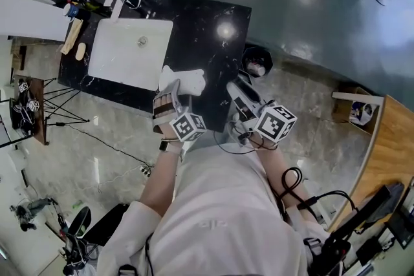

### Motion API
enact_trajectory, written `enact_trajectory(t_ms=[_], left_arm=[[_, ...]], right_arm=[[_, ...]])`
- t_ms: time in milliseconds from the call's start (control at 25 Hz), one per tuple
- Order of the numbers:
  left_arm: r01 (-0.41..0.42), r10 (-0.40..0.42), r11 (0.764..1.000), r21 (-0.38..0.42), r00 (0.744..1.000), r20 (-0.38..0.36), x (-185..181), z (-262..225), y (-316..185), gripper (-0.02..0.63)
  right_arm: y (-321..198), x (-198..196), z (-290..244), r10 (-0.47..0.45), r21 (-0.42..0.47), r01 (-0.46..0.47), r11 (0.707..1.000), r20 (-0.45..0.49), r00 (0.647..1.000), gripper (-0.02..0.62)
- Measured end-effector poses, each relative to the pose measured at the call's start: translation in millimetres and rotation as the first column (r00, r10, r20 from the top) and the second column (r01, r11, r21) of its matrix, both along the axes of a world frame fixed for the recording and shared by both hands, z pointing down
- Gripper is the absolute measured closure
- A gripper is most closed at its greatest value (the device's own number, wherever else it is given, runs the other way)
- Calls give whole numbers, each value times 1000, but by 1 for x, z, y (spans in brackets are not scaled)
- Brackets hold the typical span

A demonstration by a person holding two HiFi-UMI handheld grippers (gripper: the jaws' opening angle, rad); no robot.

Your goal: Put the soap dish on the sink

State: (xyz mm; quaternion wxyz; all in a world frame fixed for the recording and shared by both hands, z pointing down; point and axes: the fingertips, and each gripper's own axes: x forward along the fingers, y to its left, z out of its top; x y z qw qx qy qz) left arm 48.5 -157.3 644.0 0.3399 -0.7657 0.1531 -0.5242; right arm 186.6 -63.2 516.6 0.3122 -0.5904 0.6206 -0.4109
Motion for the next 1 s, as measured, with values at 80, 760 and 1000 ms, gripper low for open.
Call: enact_trajectory(t_ms=[80,760,1000], left_arm=[[16,-16,1000,-16,1000,6,-6,2,5,367],[156,-260,915,-371,933,-248,-35,-17,49,304],[137,-508,808,-572,654,-561,-46,-68,41,304]], right_arm=[[-1,-5,0,-18,6,18,1000,2,1000,421],[-10,-45,-6,-155,23,155,988,-11,988,421],[-19,-66,-11,-228,33,229,973,-20,973,422]])
